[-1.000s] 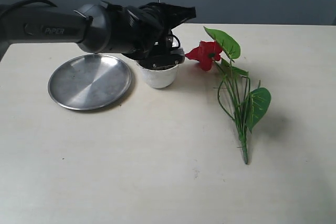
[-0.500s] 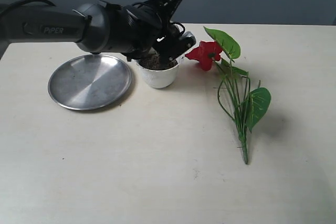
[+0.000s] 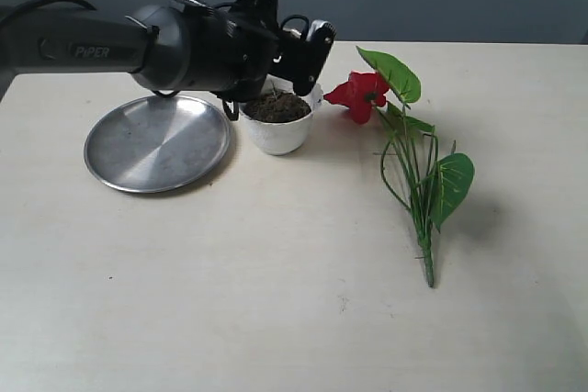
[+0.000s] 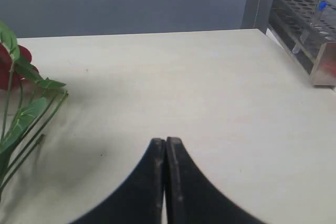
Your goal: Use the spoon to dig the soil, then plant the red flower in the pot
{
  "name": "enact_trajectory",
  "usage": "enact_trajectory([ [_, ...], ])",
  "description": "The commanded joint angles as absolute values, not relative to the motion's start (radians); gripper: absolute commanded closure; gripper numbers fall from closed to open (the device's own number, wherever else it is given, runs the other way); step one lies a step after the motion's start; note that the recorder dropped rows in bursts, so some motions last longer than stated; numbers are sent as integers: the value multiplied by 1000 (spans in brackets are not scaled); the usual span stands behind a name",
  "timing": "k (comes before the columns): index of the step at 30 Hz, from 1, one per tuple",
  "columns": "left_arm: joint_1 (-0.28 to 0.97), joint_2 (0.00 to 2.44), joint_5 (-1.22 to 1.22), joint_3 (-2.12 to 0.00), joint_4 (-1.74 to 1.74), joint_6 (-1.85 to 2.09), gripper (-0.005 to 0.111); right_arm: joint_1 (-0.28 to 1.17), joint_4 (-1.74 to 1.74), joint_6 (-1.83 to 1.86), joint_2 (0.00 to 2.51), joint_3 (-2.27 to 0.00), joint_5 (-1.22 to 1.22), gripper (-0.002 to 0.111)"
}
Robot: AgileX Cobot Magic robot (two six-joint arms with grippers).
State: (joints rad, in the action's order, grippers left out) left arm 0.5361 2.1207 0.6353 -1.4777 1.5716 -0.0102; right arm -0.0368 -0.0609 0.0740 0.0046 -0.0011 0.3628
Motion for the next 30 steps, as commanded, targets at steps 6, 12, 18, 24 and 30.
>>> enact_trajectory([
  [6,528,2110,631,-1483,1339,-31,107,-35,-60,75,0,0,360,108],
  [12,528,2110,595,-1483,1335,-31,107,-35,-60,75,0,0,360,108],
  [18,528,2110,633,-1483,1290,-25,107,-35,-60,75,0,0,360,108],
  [24,528,2110,633,-1483,1290,-25,107,-35,-60,75,0,0,360,108],
  [30,528,2110,607,-1483,1290,-25,107,-35,-60,75,0,0,360,108],
])
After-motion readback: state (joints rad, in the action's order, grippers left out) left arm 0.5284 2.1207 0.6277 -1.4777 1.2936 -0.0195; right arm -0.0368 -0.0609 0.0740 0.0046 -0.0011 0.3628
